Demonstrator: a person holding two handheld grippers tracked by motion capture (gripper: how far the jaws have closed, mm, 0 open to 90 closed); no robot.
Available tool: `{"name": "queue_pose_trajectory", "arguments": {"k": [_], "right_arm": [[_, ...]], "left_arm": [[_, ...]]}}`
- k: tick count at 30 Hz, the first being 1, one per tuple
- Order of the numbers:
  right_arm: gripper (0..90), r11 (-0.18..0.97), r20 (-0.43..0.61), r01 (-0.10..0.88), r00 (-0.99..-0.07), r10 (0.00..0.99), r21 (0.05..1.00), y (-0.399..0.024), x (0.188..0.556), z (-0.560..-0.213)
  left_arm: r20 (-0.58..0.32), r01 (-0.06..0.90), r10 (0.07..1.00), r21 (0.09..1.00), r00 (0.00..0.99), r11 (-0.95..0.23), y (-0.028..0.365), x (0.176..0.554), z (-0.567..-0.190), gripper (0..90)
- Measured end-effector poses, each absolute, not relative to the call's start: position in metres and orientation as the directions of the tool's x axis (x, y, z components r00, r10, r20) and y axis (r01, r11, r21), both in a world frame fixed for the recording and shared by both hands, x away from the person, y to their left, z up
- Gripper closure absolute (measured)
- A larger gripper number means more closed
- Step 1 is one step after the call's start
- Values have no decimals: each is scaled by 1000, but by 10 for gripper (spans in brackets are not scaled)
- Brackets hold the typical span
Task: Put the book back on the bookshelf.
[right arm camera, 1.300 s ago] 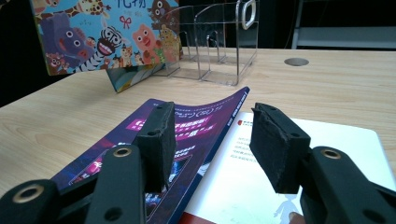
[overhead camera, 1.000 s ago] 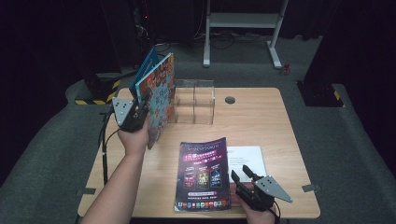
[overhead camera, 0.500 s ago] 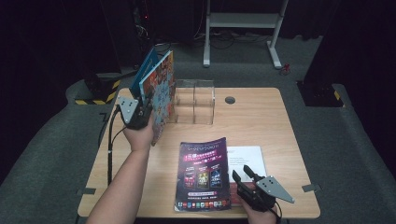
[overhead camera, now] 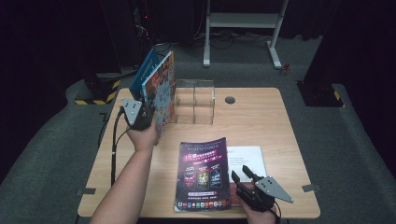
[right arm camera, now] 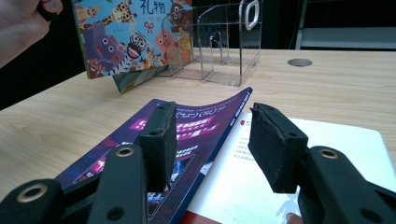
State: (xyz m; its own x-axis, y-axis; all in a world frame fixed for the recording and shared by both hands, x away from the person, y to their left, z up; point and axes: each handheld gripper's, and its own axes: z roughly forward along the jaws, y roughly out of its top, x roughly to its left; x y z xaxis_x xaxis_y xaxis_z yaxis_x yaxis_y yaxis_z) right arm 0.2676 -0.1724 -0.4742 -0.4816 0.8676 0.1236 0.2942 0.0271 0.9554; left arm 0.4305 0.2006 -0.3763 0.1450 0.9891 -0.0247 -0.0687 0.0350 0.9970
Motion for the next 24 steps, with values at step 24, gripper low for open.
{"name": "queue_pose_trajectory", "arguments": {"k": [24], "right_arm": [[514,31,122,294,-488,864,955,-171,267,-474]], "left_arm": [[-26,-84,988,996,151,39,199,425,-388,810]]}}
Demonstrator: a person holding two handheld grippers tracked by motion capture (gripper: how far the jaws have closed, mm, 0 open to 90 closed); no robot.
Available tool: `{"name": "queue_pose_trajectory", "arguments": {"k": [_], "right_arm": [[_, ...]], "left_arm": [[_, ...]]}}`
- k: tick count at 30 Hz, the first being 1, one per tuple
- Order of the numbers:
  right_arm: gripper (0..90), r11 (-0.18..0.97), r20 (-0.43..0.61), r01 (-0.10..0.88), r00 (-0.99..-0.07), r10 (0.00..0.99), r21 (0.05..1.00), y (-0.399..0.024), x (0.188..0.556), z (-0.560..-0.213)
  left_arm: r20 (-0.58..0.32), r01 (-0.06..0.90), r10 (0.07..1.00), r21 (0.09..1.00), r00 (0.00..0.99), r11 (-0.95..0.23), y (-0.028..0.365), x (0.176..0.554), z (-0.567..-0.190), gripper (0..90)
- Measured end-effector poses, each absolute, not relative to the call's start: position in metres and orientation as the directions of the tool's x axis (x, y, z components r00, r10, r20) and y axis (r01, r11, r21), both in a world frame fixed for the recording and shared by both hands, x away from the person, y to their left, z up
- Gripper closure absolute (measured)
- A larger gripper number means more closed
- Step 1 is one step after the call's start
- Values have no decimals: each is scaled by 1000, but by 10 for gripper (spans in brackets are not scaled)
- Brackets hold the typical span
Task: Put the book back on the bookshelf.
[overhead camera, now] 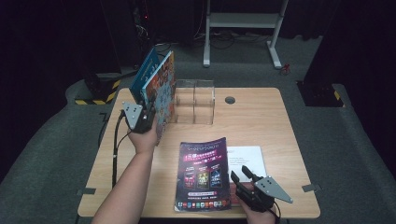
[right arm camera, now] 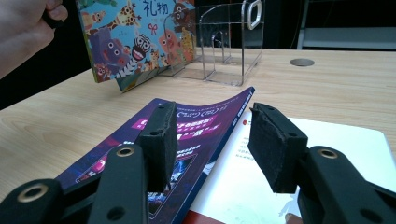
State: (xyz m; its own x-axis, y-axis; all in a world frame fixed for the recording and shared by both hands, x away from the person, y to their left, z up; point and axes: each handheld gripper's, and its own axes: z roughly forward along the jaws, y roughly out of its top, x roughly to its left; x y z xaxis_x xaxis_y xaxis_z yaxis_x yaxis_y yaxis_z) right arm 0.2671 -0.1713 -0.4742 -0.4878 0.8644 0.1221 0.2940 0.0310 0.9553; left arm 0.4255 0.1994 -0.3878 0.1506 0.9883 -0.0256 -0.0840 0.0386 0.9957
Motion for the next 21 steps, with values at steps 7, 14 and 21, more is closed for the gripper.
{"name": "queue_pose_trajectory", "arguments": {"k": [7,14,21], "right_arm": [[515,31,122,293,-488,864,956,-171,267,-474],[515,31,122,293,-490,863,956,-170,267,-474],[515,34,121,294,-495,860,955,-169,267,-474]], "left_arm": [[-13,-72,987,997,160,25,198,415,-395,808],[-6,-47,986,999,167,14,200,404,-403,807],[-11,-19,986,1000,168,14,204,395,-409,803]]}}
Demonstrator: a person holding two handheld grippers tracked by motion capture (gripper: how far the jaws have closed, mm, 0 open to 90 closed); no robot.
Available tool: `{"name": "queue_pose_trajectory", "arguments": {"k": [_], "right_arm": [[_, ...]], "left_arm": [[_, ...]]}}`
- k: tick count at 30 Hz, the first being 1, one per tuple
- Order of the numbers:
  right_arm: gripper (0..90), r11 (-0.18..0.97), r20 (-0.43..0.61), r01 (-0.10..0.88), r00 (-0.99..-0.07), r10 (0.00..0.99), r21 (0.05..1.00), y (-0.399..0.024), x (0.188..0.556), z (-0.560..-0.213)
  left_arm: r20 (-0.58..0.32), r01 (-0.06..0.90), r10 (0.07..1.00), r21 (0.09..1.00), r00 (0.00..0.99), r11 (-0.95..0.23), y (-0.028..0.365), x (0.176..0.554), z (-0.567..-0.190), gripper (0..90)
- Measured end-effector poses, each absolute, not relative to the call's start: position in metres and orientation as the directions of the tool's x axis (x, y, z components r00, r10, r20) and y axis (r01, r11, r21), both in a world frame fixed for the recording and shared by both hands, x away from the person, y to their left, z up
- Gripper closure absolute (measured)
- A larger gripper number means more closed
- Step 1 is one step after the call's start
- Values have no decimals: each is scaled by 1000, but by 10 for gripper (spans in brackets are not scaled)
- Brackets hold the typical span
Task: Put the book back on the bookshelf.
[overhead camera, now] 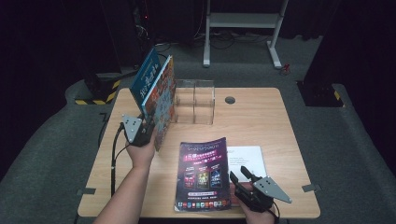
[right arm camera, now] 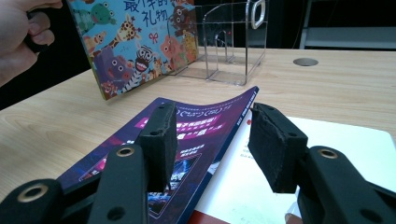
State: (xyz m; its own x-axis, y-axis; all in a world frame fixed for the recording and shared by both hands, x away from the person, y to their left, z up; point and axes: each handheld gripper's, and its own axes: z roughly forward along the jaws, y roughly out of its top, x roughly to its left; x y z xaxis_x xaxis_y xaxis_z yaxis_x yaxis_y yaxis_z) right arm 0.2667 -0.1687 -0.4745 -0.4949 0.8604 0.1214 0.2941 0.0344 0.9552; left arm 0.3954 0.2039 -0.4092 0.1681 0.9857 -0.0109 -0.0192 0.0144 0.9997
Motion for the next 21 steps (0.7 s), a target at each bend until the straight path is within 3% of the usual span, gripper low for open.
{"name": "queue_pose_trajectory", "arguments": {"k": [21], "right_arm": [[515,40,119,298,-498,859,954,-167,267,-476]], "left_arm": [[32,37,982,999,188,-39,212,389,-426,750]]}}
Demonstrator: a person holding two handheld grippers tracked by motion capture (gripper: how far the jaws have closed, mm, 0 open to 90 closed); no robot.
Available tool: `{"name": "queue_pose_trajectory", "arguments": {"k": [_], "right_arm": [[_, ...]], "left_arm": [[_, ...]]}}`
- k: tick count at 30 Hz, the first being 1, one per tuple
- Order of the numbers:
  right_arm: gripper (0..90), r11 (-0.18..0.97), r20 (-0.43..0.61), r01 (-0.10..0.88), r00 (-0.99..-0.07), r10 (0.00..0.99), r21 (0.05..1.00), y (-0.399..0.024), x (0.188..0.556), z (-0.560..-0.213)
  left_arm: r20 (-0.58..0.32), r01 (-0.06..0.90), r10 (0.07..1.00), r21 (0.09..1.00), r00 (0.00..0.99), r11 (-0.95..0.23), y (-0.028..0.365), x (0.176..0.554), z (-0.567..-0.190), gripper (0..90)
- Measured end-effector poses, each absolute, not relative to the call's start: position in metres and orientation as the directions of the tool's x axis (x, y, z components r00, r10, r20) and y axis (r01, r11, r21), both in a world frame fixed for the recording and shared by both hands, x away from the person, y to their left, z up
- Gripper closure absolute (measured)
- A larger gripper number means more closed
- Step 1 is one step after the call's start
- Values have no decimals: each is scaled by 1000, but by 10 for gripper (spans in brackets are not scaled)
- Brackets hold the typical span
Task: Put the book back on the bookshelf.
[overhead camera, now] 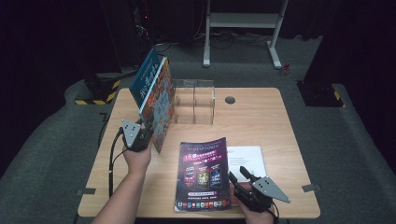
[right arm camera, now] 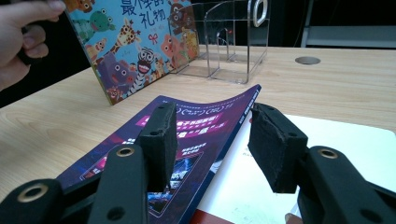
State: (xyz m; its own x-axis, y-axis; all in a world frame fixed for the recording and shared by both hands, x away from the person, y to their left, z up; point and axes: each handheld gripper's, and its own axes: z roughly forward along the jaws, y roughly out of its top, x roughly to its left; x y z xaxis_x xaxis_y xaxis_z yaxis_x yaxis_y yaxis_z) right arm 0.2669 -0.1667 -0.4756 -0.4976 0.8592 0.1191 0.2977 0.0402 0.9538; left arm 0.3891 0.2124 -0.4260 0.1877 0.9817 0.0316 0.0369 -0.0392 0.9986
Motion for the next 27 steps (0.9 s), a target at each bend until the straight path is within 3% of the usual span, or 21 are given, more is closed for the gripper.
{"name": "queue_pose_trajectory", "arguments": {"k": [15,27], "right_arm": [[515,42,118,298,-498,859,954,-167,267,-476],[514,41,118,296,-498,859,954,-167,266,-475]], "left_arm": [[81,149,970,982,228,-117,212,387,-462,735],[71,227,964,965,257,-132,214,385,-486,745]]}}
